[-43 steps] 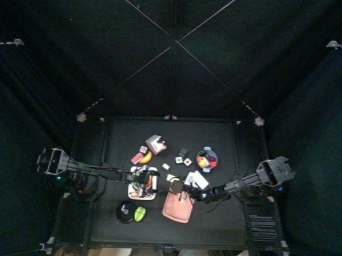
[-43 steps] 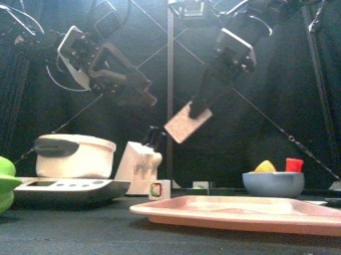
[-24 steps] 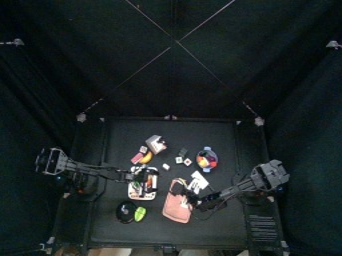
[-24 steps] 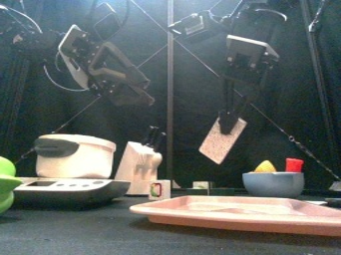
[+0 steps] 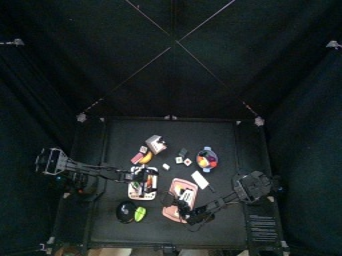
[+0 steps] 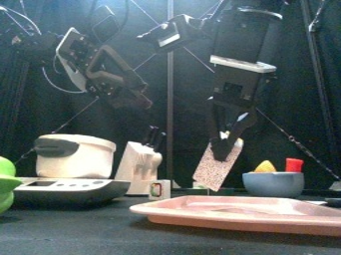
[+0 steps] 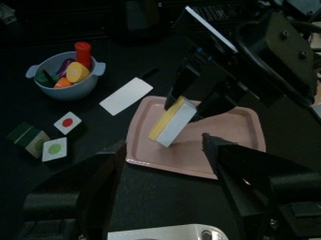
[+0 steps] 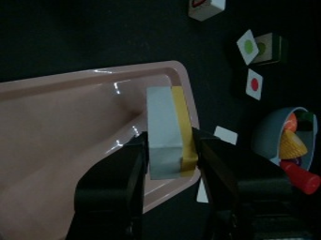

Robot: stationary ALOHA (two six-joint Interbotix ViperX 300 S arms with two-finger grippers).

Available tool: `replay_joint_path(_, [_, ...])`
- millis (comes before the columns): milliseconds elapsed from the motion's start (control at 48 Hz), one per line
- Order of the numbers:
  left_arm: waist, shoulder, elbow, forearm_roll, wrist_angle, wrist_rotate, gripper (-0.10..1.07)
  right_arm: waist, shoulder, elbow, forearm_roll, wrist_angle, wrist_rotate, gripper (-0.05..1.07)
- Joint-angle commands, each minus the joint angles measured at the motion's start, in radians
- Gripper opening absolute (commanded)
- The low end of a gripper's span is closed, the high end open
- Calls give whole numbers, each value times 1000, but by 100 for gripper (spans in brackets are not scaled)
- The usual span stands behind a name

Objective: Place egg sushi on plate

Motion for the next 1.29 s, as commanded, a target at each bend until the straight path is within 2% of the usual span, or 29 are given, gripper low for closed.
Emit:
replay_joint_path(0, [3, -15, -11, -3, -11, 2, 98, -2, -18, -17, -5, 6, 5, 62])
replay_joint_path(146, [5, -15, -9, -3, -11, 2, 98, -2, -17, -15, 9, 6, 5, 67])
replay_joint_path(417, [5, -15, -8, -3, -9, 2, 98, -5, -9, -17, 20, 5, 3, 93])
replay_joint_path(562, [8, -15, -8, -3, -11, 2, 98, -5, -8, -21, 23, -11, 3, 103])
replay_joint_path(1271, [8, -15, 0, -11, -8, 2, 98, -14, -26, -11, 18, -15, 3, 104])
